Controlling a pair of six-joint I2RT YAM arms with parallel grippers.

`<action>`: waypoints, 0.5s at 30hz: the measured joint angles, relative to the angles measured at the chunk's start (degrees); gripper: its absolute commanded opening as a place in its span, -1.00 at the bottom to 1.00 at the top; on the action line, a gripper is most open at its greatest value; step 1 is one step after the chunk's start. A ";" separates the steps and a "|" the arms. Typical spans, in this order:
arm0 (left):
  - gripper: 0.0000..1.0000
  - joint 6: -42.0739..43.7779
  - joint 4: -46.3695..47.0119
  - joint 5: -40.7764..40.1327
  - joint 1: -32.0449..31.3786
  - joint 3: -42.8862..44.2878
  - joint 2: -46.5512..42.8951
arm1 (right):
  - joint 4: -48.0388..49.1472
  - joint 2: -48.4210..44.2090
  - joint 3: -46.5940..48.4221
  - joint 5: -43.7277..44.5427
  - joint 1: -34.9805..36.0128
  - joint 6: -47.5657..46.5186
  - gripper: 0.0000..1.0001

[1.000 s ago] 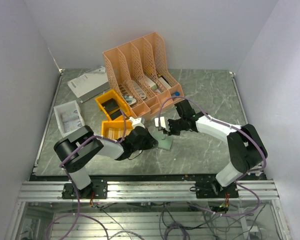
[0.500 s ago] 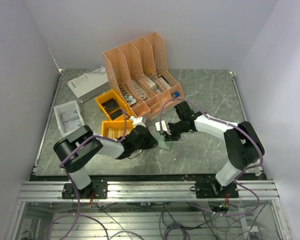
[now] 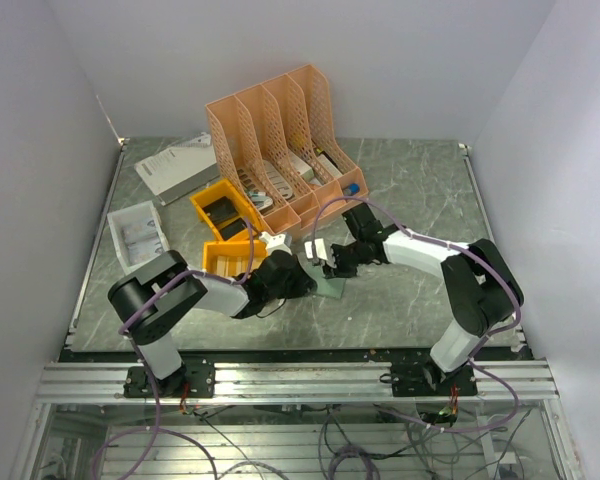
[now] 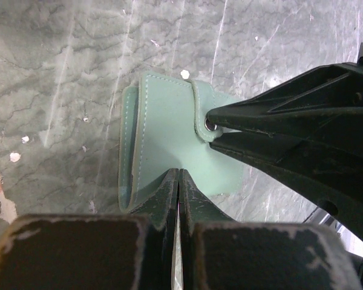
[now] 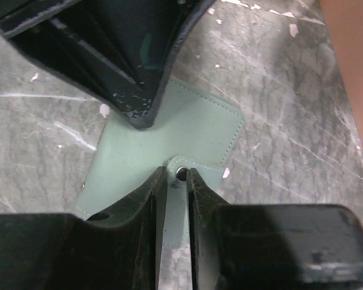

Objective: Put the credit cards into the card holder
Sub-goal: Open the card holder at the center of the board.

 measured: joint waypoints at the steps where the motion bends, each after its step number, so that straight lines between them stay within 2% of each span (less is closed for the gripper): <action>1: -0.86 0.07 0.07 0.09 0.00 -0.02 0.17 | 0.52 0.00 0.00 0.46 0.07 0.52 -0.70; 6: -0.86 0.07 2.08 0.98 0.31 0.00 1.42 | 4.07 -0.24 -0.70 2.67 0.17 2.58 -1.00; 15: -0.86 0.11 5.09 1.66 0.46 -1.03 2.21 | 9.97 -2.93 -4.37 4.07 0.24 3.30 -1.00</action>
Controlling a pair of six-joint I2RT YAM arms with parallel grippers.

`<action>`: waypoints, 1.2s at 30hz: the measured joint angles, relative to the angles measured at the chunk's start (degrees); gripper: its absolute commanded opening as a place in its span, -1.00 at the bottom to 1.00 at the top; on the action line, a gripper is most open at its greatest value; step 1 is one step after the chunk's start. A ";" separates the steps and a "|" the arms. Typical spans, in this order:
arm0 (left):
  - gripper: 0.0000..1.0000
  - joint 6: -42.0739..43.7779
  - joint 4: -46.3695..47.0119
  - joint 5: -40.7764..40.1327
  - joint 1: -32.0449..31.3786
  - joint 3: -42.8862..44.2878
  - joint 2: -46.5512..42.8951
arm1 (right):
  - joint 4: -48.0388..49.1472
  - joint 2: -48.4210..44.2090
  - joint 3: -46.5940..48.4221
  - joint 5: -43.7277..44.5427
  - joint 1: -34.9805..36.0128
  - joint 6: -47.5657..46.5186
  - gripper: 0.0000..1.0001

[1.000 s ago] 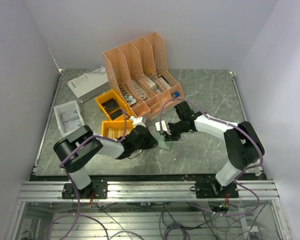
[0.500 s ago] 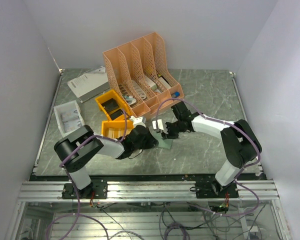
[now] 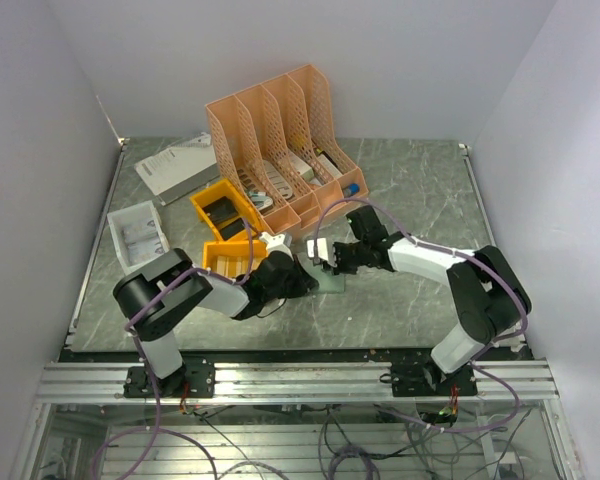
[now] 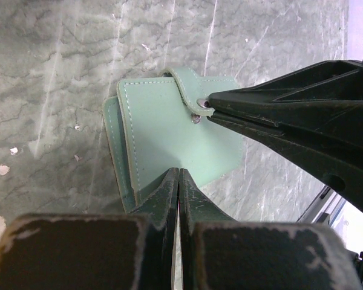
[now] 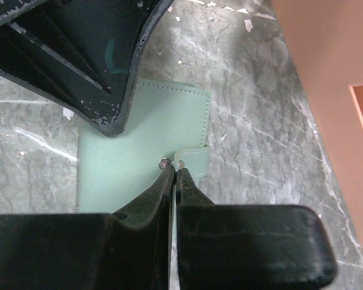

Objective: Put the credit cards into the card holder
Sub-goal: Open the card holder at the center of the board.

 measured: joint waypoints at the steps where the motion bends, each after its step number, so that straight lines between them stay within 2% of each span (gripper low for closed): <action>1: -0.86 0.00 0.39 0.11 0.04 -0.15 0.09 | 0.57 -0.33 -0.39 0.00 0.00 0.20 -1.00; 9: -0.85 0.28 0.11 0.37 0.13 -0.15 -0.17 | 8.11 -1.14 -1.33 1.55 -0.17 8.76 -1.00; 10: -0.79 0.57 -0.72 0.37 0.13 0.07 -0.48 | 8.70 -1.18 -1.33 1.51 -0.37 9.94 -1.00; 16: -0.10 3.43 -10.47 -0.09 0.13 2.32 -4.50 | 9.09 -2.08 -0.81 -2.80 -5.05 16.00 -1.00; 19: 0.11 5.11 -17.38 -0.74 0.07 4.48 -7.06 | 8.04 -3.30 -0.79 -5.27 -7.19 17.11 -1.00; 23: 0.17 6.97 -25.49 -1.88 0.09 6.34 -9.01 | 7.37 -5.62 -0.79 -7.39 -8.74 17.53 -1.00; 27: 0.24 7.65 -29.75 -2.25 0.13 6.38 -12.07 | 6.93 -7.39 -0.63 -9.35 -10.45 18.10 -1.00; 31: 0.37 7.45 -29.40 -2.25 0.13 5.31 -18.49 | 6.47 -7.85 -0.22 -11.56 -11.96 18.99 -1.00; 36: 0.40 4.90 -24.26 -2.58 0.13 -0.68 -27.89 | 4.50 -7.89 0.15 -14.25 -12.79 19.15 -1.00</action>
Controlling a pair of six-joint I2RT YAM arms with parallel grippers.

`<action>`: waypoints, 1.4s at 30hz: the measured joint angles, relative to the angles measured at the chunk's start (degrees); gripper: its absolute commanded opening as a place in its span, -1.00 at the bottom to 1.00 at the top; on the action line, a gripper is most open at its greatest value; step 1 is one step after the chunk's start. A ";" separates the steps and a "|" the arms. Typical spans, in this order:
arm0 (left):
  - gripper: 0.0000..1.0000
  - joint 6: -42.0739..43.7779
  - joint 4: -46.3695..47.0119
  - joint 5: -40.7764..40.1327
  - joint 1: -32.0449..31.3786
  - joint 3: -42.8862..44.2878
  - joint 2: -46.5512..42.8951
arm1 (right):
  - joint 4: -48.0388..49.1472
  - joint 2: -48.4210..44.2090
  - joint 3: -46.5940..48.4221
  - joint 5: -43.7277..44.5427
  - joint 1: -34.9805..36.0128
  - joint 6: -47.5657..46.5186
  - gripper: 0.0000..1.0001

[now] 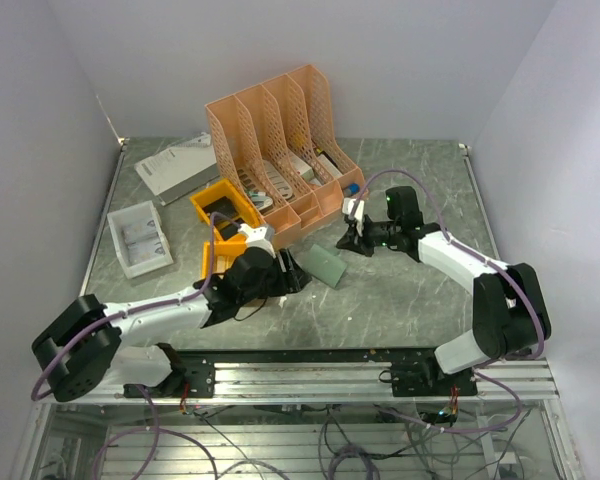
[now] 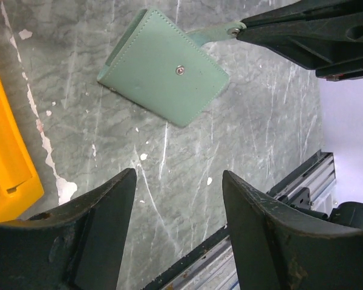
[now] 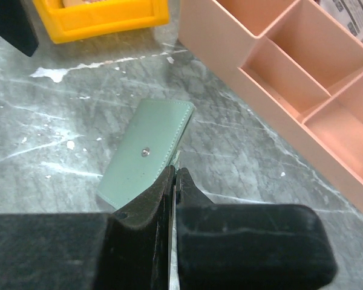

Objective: Put the credit cards into the card holder
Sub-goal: Open the card holder at the center of the board.

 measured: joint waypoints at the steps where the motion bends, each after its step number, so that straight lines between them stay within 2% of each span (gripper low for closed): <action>1: 0.41 -0.66 0.74 -0.13 0.00 -0.96 -0.74 | -0.61 0.00 0.17 -0.76 -0.02 -0.33 -1.00; 12: 0.44 -4.87 3.32 -0.48 0.00 -2.38 2.58 | -6.80 -2.99 0.55 -11.52 -0.20 -5.97 -1.00; 21: 0.42 -6.03 3.65 -0.96 0.00 -1.64 7.74 | -7.91 -2.84 1.01 -11.37 -0.42 -7.06 -1.00; 24: 0.30 -5.79 3.17 -1.42 0.00 -0.50 8.13 | -8.02 -2.16 1.53 -9.81 -0.42 -7.26 -1.00; 28: -0.18 -4.74 2.19 -2.49 0.00 0.70 8.13 | -9.64 -0.94 2.75 -7.06 -0.50 -8.57 -1.00; 29: -0.23 -4.28 2.01 -2.67 0.00 0.74 8.07 | -10.23 -0.72 3.10 -6.40 -0.52 -9.03 -1.00; 36: -0.27 -1.62 -0.28 -2.78 0.00 3.43 8.70 | -16.02 1.49 6.21 0.33 -0.72 -13.90 -1.00; 42: -0.23 1.99 -0.20 -0.46 0.00 12.70 18.14 | -23.89 5.22 10.47 4.39 -4.68 -19.47 -1.00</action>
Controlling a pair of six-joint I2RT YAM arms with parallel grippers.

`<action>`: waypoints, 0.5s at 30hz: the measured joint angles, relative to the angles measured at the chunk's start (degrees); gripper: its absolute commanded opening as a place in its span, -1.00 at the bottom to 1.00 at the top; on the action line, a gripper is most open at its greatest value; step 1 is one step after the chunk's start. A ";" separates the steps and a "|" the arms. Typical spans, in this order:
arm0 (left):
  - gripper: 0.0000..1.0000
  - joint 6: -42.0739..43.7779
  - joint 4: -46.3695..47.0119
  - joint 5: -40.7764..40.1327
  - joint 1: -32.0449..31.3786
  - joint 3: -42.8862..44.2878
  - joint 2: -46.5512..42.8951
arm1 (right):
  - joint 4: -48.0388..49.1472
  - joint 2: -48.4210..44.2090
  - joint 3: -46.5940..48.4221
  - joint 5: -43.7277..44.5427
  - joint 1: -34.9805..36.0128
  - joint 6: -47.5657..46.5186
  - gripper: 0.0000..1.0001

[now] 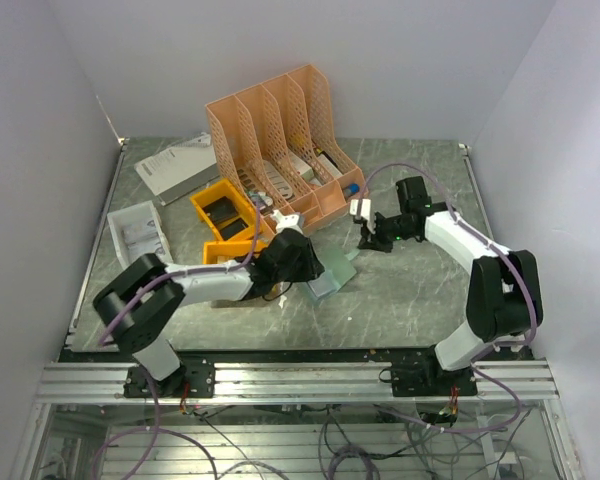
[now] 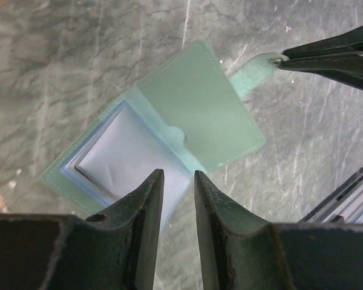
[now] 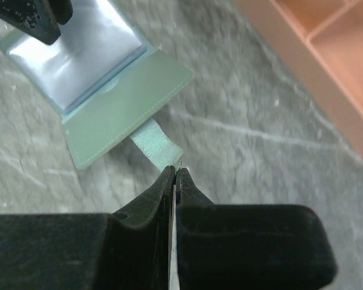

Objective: Put the credit cards into the card holder
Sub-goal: Open the card holder at the center of the board.

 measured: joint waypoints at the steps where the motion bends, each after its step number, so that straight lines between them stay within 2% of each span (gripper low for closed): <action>1: -0.22 0.42 0.15 0.48 0.00 1.25 1.84 | -1.44 0.44 0.33 0.11 -1.29 -0.79 -1.00; 8: -0.16 1.79 2.36 3.82 -0.02 9.33 15.21 | -9.70 2.10 1.46 -0.92 -9.86 -5.97 -0.97; 15: -0.11 3.32 2.93 6.51 -1.27 22.05 25.35 | -11.50 2.27 1.46 -0.92 -11.21 -5.95 -0.32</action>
